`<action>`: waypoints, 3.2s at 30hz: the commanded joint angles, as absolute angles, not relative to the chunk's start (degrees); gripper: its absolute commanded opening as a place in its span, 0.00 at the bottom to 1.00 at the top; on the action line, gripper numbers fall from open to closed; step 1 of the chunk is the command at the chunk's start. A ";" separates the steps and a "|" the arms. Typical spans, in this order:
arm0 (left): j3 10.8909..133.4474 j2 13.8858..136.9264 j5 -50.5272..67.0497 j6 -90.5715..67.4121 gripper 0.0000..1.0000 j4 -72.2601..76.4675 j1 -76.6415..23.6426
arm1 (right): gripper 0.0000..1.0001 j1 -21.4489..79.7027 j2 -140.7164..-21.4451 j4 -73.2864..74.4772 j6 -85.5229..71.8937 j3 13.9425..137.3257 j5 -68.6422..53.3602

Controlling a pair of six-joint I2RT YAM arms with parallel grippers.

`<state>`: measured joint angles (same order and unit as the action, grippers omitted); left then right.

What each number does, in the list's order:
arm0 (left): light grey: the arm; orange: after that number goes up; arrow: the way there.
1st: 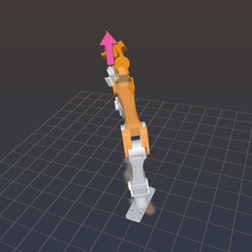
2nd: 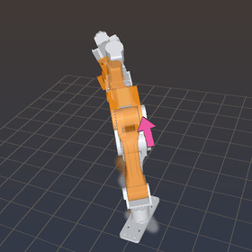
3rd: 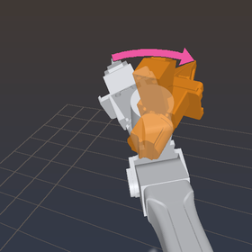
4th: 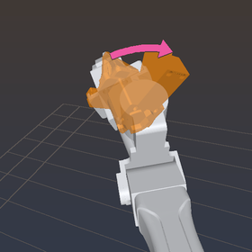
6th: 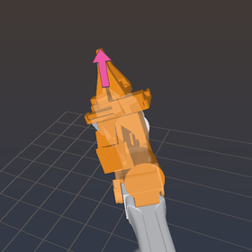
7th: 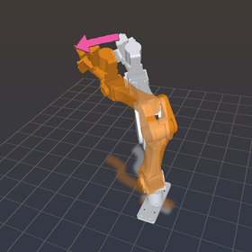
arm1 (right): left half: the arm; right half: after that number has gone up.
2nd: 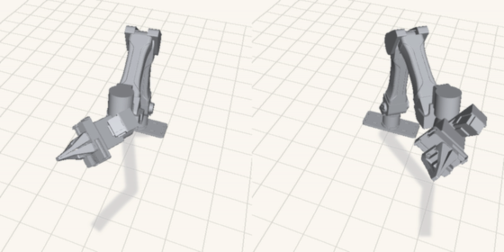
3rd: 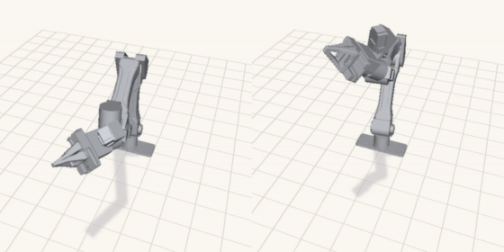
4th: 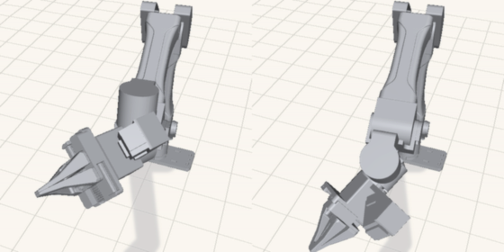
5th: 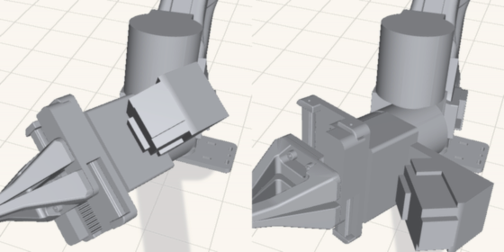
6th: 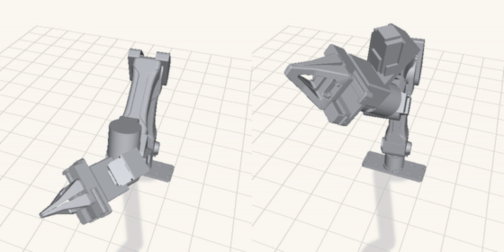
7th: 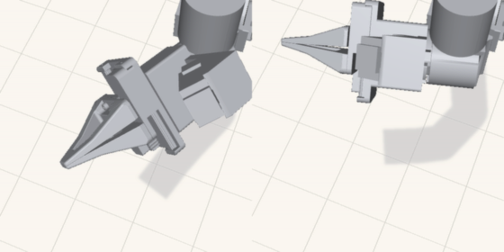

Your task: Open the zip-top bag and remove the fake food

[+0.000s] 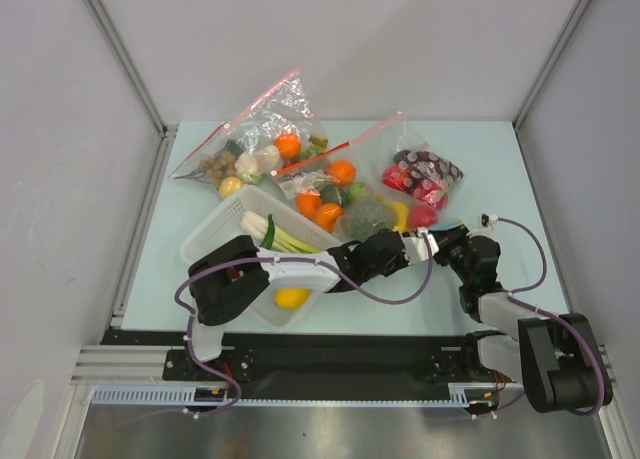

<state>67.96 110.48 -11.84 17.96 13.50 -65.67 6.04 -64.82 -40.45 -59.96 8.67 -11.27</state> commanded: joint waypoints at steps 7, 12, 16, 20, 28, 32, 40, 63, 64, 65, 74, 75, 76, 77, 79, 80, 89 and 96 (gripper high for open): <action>73.30 112.67 -15.47 16.87 0.23 12.13 -65.83 | 0.00 6.24 -62.58 -41.75 -59.41 10.81 -10.99; 74.36 113.73 -16.70 17.49 0.07 9.85 -65.83 | 0.00 6.15 -60.21 -39.38 -58.98 10.81 -10.81; 73.30 112.68 -16.00 17.58 0.00 10.19 -65.83 | 0.00 6.06 -57.22 -36.22 -57.57 11.07 -9.93; 72.77 110.40 -13.45 15.74 0.00 10.28 -65.74 | 0.05 5.98 -53.19 -32.62 -55.38 11.77 -9.76; 74.71 107.23 -6.25 7.65 0.00 7.91 -62.14 | 0.41 5.98 -41.76 -18.38 -49.31 12.22 -7.03; 75.85 107.31 -3.44 5.37 0.00 6.24 -60.21 | 0.44 6.33 -36.40 -14.33 -47.47 11.43 -8.43; 76.46 107.49 -1.06 3.96 0.00 5.71 -59.50 | 0.44 11.95 -35.41 -14.06 -44.12 9.58 -9.23; 77.43 106.00 -0.44 3.78 0.00 4.13 -59.24 | 0.42 19.24 -52.55 -26.27 -41.31 8.88 -4.84; 77.43 105.91 -0.44 3.78 0.00 4.04 -59.24 | 0.42 19.42 -53.86 -26.71 -41.05 8.96 -4.75; 77.52 105.82 -0.44 3.78 0.00 3.96 -59.24 | 0.42 19.60 -54.66 -27.94 -41.04 8.96 -4.83; 77.43 106.00 1.23 3.69 0.00 3.78 -59.24 | 0.43 22.50 -58.88 -35.68 -40.87 9.23 -3.96; 77.43 106.00 1.49 3.78 0.00 3.78 -59.24 | 0.43 22.67 -59.06 -36.29 -40.96 9.32 -3.61; 77.43 106.00 1.58 3.69 0.00 3.78 -59.24 | 0.43 22.94 -59.32 -36.99 -40.87 9.23 -3.34; 77.43 105.91 1.76 3.78 0.00 3.78 -59.24 | 0.42 23.46 -59.67 -38.22 -40.87 9.23 -2.90; 77.34 105.73 1.85 3.78 0.00 3.78 -59.15 | 0.37 23.90 -60.55 -39.11 -39.91 9.40 -1.50; 77.26 105.65 1.76 3.69 0.00 3.78 -59.24 | 0.27 24.08 -60.82 -39.02 -39.47 9.67 -1.23; 74.80 100.99 -9.21 6.24 0.00 4.30 -59.24 | 0.00 24.08 -52.05 -28.49 -39.29 9.58 5.88; 73.57 98.09 -16.16 7.21 0.00 5.54 -59.33 | 0.00 24.08 -34.56 -12.23 -39.20 10.46 12.30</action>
<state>73.95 102.17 -9.52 5.50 2.85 -59.61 24.18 -39.42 -20.27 -40.29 9.02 5.76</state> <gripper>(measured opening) 0.006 0.013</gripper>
